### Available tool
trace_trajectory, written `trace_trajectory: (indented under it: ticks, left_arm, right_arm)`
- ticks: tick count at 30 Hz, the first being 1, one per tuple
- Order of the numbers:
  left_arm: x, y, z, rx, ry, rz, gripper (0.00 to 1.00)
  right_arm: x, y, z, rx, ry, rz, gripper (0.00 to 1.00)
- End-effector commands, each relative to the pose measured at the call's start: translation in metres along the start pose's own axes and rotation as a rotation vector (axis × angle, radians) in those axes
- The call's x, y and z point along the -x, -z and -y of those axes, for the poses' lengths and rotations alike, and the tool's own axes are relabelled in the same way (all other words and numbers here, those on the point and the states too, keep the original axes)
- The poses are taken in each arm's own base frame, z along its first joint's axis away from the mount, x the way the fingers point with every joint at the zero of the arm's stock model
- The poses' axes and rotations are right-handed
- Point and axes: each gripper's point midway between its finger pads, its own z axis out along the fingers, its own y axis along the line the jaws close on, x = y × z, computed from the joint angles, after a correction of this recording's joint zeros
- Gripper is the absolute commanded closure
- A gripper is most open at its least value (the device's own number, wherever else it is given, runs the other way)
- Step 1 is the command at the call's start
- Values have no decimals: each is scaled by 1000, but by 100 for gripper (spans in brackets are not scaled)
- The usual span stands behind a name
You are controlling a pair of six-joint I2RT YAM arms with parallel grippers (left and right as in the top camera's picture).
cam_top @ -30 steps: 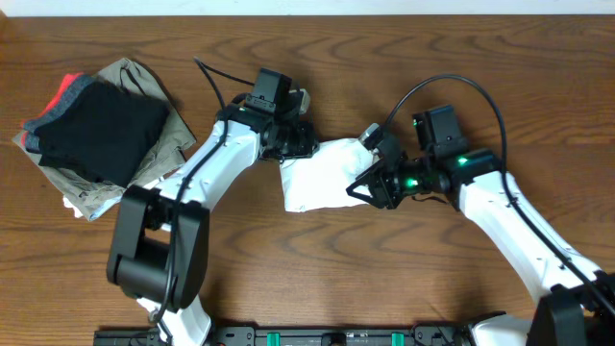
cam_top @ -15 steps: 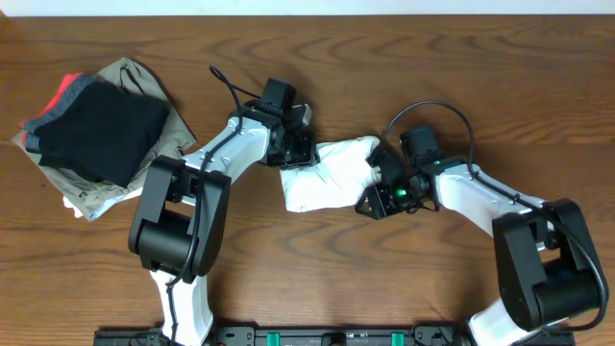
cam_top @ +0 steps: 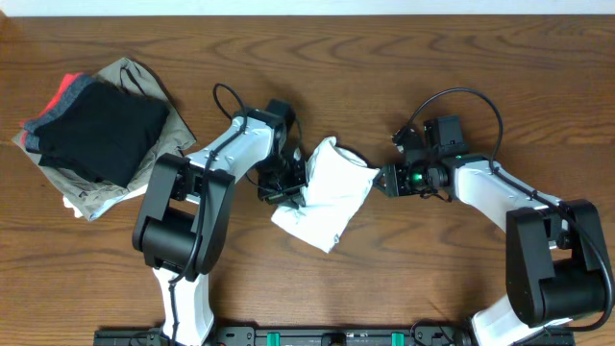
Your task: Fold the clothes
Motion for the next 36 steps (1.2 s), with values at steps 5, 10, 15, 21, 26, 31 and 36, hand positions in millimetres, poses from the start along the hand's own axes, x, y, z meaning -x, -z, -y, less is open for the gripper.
trace_trajectory:
  ticks: [5, 10, 15, 21, 26, 31, 36]
  left_arm:
    - [-11, 4, -6, 24, 5, -15, 90]
    - [0, 44, -13, 89, -31, 161, 91]
    - [9, 109, -6, 109, -92, 433, 89]
    - [8, 141, 14, 52, -165, 567, 85]
    - [12, 127, 8, 65, -155, 541, 85]
    - [15, 104, 6, 71, -149, 469, 85]
    - [11, 84, 24, 7, -215, 394, 85]
  right_arm:
    - [2, 2, 5, 8, -35, -17, 51]
    - [0, 20, -26, 138, 43, -74, 55]
    - [6, 65, -70, 274, 171, -56, 56]
    - [3, 103, -125, 528, 128, -33, 60]
    - [-4, 97, -150, 599, 130, -63, 60]
    - [-16, 79, -168, 626, 189, -91, 57]
    - [-27, 50, -166, 637, 173, -130, 54]
